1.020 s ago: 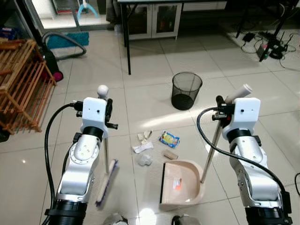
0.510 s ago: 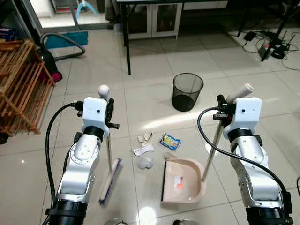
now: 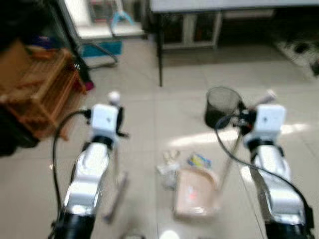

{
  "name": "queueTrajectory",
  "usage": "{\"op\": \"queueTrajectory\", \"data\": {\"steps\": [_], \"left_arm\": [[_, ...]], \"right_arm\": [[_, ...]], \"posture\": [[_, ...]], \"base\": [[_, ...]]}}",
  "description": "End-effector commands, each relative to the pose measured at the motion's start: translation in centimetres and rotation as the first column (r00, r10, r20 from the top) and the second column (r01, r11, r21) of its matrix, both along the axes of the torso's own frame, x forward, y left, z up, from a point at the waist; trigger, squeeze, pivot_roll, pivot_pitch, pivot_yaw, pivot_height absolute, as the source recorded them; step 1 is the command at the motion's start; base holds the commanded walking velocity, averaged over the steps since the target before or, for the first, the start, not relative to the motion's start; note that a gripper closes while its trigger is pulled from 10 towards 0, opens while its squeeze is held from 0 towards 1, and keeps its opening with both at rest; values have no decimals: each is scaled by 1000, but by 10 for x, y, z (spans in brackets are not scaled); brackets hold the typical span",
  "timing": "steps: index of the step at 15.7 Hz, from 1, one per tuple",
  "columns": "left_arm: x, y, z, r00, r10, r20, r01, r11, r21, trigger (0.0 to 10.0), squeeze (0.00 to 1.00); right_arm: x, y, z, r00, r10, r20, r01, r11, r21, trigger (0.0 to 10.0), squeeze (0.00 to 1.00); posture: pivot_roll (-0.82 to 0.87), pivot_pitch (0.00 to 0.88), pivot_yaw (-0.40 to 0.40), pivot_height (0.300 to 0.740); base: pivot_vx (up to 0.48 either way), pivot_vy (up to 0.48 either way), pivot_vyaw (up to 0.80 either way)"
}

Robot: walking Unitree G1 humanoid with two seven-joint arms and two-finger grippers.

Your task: Sweep floor

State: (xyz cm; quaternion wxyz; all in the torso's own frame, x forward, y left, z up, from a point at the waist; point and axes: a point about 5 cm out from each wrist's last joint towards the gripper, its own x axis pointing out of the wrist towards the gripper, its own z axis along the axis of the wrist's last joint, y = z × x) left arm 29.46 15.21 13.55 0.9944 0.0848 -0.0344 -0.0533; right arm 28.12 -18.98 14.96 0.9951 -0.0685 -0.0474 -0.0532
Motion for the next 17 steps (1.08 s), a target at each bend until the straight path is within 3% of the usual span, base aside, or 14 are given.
{"op": "queueTrajectory", "data": {"steps": [1, 5, 12, 15, 17], "left_arm": [[1, 7, 7, 999, 17, 34, -17, 1000, 15, 10000, 0], [2, 7, 7, 999, 17, 35, -17, 1000, 16, 10000, 0], [2, 6, 8, 999, 19, 37, -19, 1000, 14, 10000, 0], [2, 7, 8, 999, 18, 36, -19, 1000, 16, 10000, 0], [2, 7, 7, 999, 15, 36, -16, 1000, 18, 10000, 0]], "right_arm": [[2, 5, 10, 999, 16, 45, -15, 1000, -10, 10000, 0], [3, 5, 9, 999, 20, 39, -21, 999, 30, 10000, 0], [5, 6, 10, 999, 29, 46, -30, 999, 24, 10000, 0], [6, 10, 9, 998, 46, 31, -45, 998, -35, 10000, 0], [5, 10, 10, 998, 38, 42, -38, 999, -12, 10000, 0]], "posture": [[-21, 80, 22, 740], [-21, 81, 24, 740], [-20, 85, 21, 740], [-19, 87, 23, 740], [-18, 96, 26, 740]], "base": [[330, 0, 0], [325, 0, -150], [321, 0, -85], [319, 0, 152], [315, 0, 228]]}}
